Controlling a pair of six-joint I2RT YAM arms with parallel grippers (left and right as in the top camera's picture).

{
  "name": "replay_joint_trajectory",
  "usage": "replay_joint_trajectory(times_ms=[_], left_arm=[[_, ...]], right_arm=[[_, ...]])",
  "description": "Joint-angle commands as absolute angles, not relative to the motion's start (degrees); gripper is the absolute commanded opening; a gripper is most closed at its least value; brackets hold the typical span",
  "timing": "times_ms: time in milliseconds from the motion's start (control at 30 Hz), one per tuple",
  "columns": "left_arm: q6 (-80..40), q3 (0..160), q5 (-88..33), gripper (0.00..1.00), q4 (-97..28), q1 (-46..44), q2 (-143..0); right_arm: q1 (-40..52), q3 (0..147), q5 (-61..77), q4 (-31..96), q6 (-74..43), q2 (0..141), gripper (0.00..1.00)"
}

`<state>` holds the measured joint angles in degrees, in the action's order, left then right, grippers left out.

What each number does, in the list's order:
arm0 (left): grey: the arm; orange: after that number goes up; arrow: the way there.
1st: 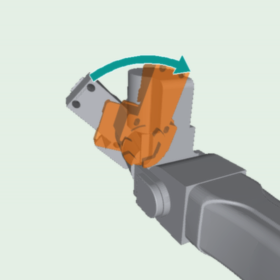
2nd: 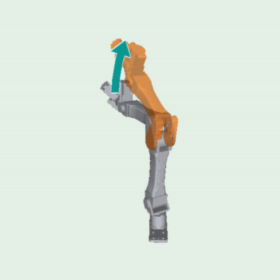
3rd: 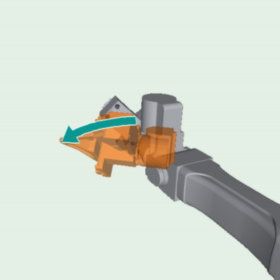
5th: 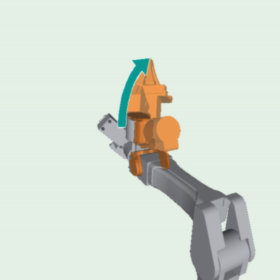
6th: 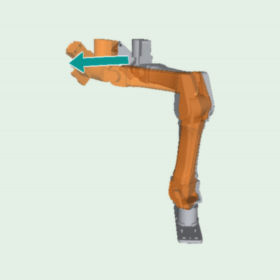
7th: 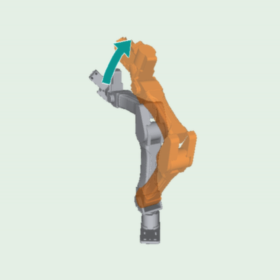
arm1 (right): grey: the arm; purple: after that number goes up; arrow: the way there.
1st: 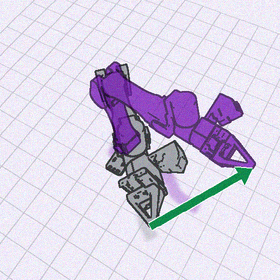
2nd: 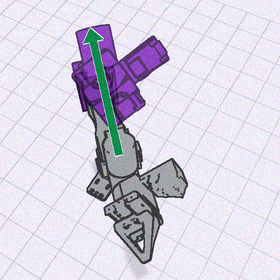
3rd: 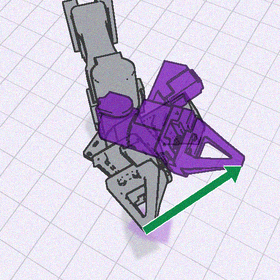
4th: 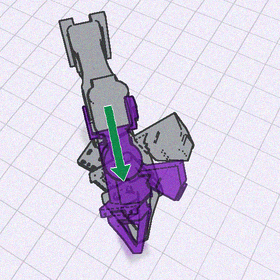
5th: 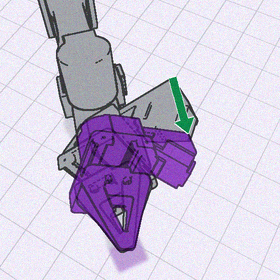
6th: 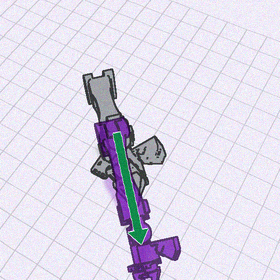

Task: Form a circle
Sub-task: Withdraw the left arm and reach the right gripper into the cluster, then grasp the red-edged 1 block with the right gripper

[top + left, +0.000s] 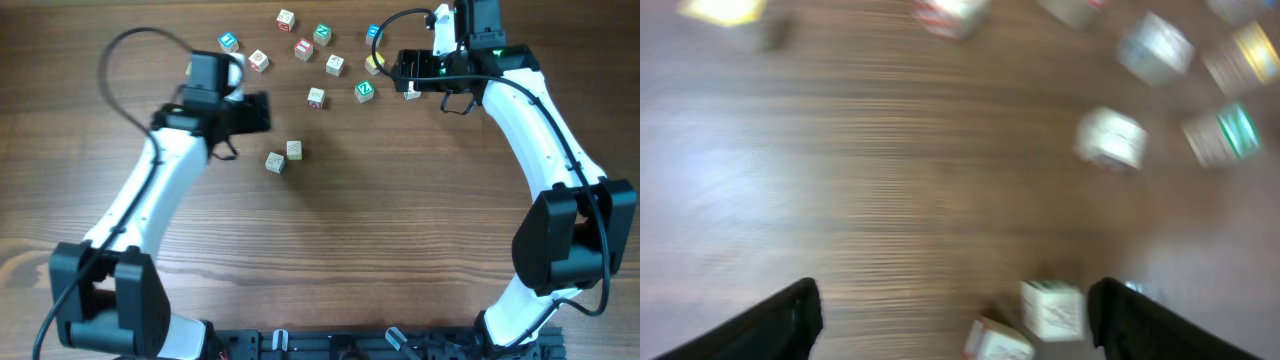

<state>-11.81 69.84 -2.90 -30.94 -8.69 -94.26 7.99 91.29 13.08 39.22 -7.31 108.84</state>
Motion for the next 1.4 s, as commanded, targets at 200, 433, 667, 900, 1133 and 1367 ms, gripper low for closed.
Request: replay_joint_trajectory(times_ms=[200,433,667,900,1133,1367], left_arm=[[-24.45,69.67,-2.92,1.00,-39.92,11.31,-94.50],[-24.47,69.54,-2.94,1.00,-40.14,14.74,-94.50],[-24.47,69.54,-2.94,1.00,-40.12,14.74,-94.50],[-24.47,69.54,-2.94,1.00,-40.12,14.74,-94.50],[-24.47,69.54,-2.94,1.00,-40.12,14.74,-94.50],[-24.47,69.54,-2.94,1.00,-40.14,14.74,-94.50]], right_arm=[[10.24,91.39,31.86,26.79,-13.19,109.73,0.65],[23.83,91.39,22.35,27.18,1.87,111.55,0.88],[27.79,91.37,14.52,20.36,22.57,118.15,0.72],[27.73,91.37,14.52,14.59,25.89,126.96,0.72],[27.68,91.37,12.08,9.02,26.98,133.56,0.68],[27.75,91.59,11.77,7.90,26.52,132.18,0.72]])
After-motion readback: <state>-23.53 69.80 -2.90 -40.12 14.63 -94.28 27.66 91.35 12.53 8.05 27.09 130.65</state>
